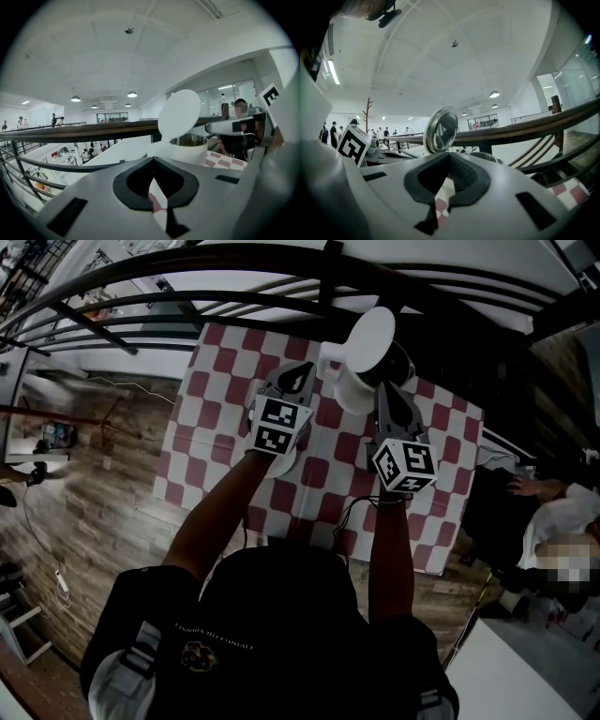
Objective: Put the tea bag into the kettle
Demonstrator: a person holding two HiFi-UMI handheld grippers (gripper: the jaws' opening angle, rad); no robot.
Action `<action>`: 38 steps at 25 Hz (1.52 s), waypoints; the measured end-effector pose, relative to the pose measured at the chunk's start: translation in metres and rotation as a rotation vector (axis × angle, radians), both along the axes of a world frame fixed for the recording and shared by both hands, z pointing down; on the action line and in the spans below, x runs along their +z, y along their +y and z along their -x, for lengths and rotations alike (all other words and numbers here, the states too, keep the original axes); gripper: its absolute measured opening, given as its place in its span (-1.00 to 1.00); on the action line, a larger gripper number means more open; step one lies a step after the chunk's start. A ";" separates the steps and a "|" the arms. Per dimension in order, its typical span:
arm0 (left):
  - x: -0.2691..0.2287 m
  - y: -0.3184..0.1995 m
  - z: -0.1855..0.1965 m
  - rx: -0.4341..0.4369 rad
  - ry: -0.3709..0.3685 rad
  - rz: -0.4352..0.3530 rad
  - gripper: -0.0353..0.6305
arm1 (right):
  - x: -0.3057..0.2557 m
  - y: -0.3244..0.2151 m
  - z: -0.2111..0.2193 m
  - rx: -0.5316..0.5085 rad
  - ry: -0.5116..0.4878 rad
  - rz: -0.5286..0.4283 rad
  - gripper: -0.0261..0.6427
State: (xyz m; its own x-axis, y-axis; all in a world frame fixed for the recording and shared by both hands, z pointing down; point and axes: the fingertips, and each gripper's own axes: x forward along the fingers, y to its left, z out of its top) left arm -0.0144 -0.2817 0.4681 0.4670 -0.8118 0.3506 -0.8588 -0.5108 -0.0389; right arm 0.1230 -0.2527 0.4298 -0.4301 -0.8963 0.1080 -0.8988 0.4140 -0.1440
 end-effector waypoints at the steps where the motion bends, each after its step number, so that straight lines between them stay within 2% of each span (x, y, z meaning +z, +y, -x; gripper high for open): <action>1: 0.003 0.005 0.006 -0.009 -0.005 0.006 -0.88 | 0.002 0.002 0.003 -0.006 -0.002 0.003 -0.89; 8: 0.016 0.036 0.048 -0.073 -0.032 0.039 -0.88 | 0.012 0.018 0.035 -0.058 -0.010 0.028 -0.89; 22: 0.018 0.097 0.125 -0.181 -0.048 0.055 -0.88 | 0.016 0.061 0.115 -0.178 0.004 0.041 -0.89; 29: 0.023 0.127 0.150 -0.204 -0.047 0.074 -0.88 | 0.017 0.084 0.146 -0.217 0.011 0.053 -0.89; 38: 0.066 0.165 0.162 -0.201 -0.083 0.158 -0.88 | 0.037 0.108 0.161 -0.232 0.030 0.099 -0.89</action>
